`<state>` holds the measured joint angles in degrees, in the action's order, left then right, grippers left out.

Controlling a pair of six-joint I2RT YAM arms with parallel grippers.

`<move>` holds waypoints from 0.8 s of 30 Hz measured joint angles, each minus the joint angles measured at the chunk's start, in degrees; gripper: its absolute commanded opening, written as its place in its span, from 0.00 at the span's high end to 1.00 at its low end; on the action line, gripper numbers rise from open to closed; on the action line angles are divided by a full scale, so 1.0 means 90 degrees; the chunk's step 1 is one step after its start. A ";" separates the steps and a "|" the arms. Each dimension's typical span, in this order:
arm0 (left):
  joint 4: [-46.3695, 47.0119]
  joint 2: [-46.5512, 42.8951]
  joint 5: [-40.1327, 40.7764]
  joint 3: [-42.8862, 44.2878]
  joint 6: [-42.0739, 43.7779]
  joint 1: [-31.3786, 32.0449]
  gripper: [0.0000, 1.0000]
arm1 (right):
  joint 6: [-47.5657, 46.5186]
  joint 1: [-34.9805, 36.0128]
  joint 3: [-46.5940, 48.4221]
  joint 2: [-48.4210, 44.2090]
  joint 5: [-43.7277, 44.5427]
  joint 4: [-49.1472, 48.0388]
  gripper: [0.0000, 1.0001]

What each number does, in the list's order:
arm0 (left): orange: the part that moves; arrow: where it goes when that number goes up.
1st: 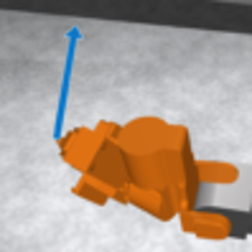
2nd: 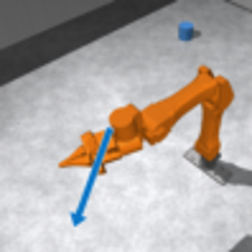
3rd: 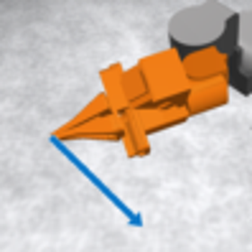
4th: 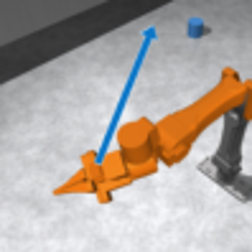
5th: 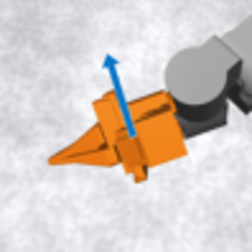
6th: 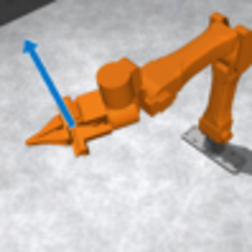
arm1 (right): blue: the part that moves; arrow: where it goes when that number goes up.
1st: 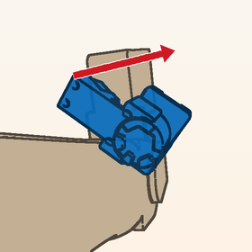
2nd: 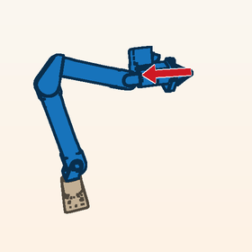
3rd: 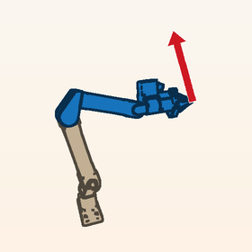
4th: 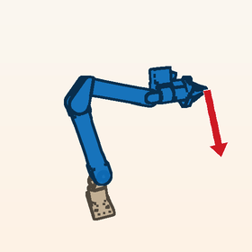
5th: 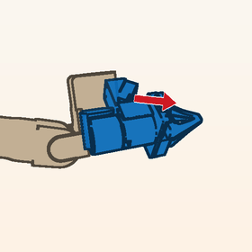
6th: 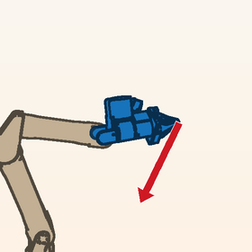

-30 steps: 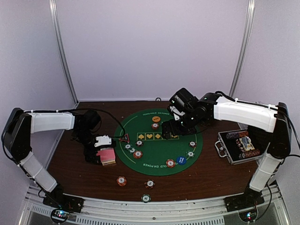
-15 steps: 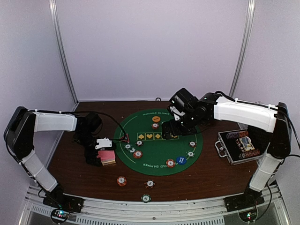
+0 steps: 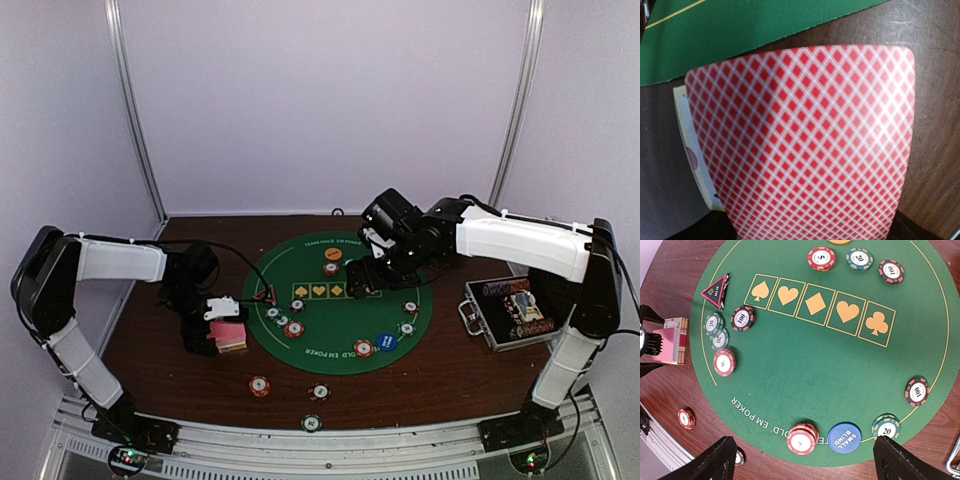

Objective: Distribute texas hold em gaming equipment

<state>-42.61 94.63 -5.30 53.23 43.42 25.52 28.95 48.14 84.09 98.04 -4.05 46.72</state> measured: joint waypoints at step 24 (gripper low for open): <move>0.0022 0.0070 -0.0143 0.0002 0.0019 -0.0092 0.29 | -0.0002 0.0000 0.0000 0.0000 -0.0005 -0.0005 0.15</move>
<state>-42.41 95.26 -6.59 53.25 43.59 24.69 28.93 48.14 84.09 98.04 -4.10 46.68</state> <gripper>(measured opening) 0.765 0.867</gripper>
